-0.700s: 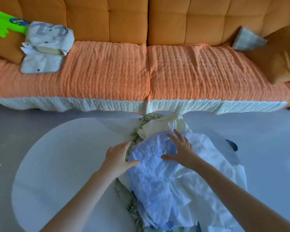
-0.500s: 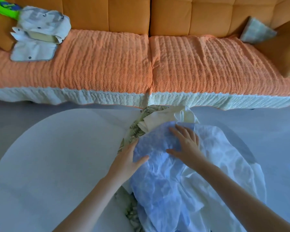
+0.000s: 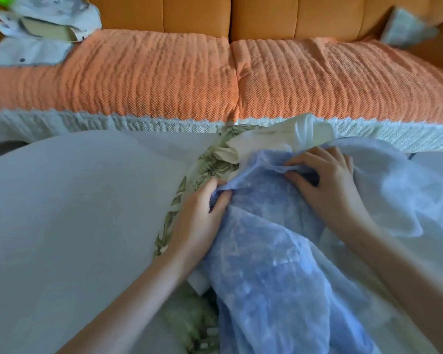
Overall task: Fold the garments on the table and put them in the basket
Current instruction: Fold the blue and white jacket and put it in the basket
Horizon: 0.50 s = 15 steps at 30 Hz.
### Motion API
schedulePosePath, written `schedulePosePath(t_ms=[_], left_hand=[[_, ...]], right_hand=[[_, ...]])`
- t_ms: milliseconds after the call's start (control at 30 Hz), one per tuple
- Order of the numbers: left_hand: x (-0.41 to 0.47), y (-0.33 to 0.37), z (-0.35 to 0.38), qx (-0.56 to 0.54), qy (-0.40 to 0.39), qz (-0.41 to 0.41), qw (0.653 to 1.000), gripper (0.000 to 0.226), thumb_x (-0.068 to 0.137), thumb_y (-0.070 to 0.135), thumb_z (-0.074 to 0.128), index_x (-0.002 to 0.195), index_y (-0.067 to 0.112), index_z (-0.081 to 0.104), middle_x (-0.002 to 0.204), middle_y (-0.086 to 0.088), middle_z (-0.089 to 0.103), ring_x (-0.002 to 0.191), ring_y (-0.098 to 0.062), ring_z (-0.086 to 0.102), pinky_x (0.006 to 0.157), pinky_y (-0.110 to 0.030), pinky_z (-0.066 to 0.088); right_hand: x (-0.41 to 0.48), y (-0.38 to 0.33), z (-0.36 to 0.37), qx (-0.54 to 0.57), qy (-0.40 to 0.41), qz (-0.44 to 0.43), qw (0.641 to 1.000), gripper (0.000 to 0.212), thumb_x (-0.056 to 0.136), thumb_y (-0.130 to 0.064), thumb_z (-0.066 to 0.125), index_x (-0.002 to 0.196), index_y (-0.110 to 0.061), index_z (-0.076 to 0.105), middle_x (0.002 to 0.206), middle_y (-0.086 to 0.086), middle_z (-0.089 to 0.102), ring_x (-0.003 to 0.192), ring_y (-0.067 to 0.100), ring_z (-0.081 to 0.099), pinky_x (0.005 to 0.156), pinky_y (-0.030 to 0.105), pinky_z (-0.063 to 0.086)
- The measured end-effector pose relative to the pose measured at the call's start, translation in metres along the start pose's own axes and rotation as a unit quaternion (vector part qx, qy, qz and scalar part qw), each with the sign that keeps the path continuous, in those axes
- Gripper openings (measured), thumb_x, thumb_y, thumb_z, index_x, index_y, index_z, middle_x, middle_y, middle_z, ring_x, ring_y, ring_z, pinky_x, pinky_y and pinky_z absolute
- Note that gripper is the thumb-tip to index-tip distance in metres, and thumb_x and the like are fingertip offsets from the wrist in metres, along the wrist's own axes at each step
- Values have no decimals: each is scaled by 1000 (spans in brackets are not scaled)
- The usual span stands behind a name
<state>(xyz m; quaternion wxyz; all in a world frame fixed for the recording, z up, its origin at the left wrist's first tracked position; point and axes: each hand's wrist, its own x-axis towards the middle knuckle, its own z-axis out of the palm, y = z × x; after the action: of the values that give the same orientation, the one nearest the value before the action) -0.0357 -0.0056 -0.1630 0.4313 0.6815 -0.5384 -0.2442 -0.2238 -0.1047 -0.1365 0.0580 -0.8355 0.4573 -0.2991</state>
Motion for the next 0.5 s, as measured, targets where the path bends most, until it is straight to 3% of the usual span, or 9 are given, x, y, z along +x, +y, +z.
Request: schedulePosePath(t_ms=[133,333,500], left_hand=[[-9,5,-7,0,24,26,999,31,95,26,51,68,15,40,56,5,37,52,-5,37,51,-21,26],[-29,23,-30,9,16,20,1000,8,93,21,55,88,23,61,71,11,56,66,0,51,55,-10,35],[-46,36,-52,2,19,22,1000,16,90,15,60,102,21,68,88,7,66,80,0,59,61,-4,40]], right_hand=[[-8,-6,-14,26,11,-14,1000,10,85,-21,66,93,-22,71,82,-8,60,91,17,47,88,27,24],[-23,-21,-50,30,-12,-8,999,14,85,-20,66,96,-19,74,93,-2,68,98,24,52,86,23,22],[-32,-29,-76,27,-32,-1,999,16,82,-20,69,97,-17,75,97,4,71,98,29,58,94,32,28]])
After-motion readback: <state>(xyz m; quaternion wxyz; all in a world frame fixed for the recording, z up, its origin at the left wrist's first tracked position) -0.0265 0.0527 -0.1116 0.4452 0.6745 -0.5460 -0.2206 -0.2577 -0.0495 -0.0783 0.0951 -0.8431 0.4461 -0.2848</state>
